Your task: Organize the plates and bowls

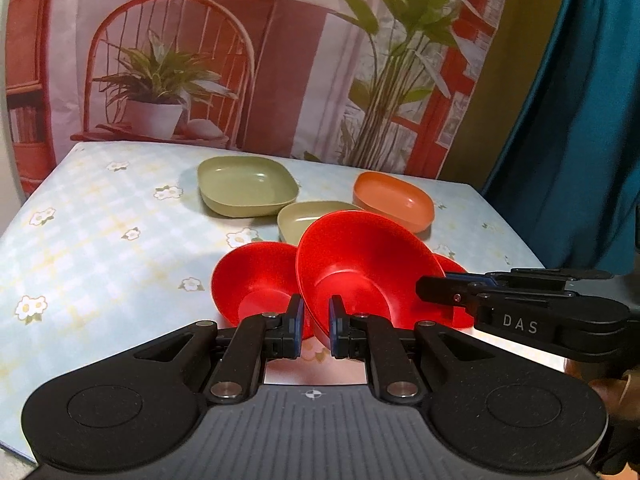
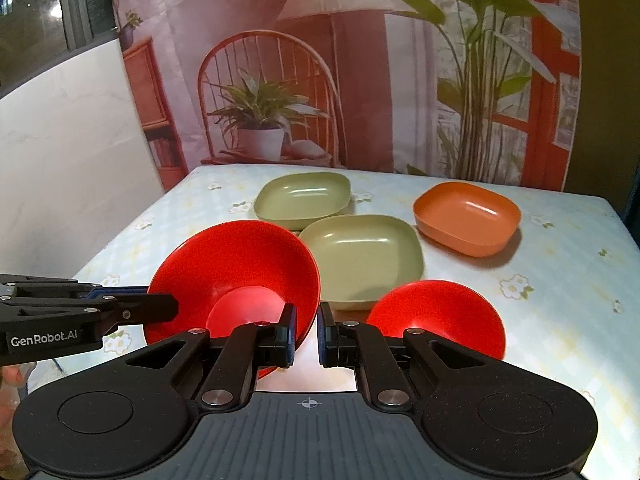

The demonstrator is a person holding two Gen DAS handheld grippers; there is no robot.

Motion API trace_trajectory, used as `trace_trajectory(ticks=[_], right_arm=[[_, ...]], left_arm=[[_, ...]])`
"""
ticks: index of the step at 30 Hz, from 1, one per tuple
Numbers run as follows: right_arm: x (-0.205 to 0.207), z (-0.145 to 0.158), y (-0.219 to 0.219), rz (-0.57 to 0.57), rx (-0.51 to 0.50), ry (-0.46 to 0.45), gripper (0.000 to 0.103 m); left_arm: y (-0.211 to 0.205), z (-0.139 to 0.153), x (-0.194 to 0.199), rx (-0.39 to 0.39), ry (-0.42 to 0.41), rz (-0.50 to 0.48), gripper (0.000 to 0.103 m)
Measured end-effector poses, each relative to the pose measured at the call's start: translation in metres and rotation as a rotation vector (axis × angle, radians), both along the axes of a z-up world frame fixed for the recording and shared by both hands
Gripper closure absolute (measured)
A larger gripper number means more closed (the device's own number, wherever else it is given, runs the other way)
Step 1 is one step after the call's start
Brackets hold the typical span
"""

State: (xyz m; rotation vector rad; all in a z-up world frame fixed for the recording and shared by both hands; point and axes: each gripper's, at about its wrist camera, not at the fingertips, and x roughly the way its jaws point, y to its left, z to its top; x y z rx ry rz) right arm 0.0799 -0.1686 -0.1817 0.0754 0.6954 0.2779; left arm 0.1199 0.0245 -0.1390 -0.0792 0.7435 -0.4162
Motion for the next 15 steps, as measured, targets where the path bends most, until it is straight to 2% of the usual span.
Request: trace_trajectory(ticks=[6, 15], right_arm=[[0.021, -0.004, 0.007, 0.022, 0.011, 0.005, 0.093], [0.058, -0.010, 0.024, 0.061, 0.027, 0.017, 0.093]], left_arm=[[0.008, -0.006, 0.018, -0.017, 0.054, 0.036, 0.089], [0.023, -0.011, 0.047, -0.008, 0.093, 0.098, 0.089]])
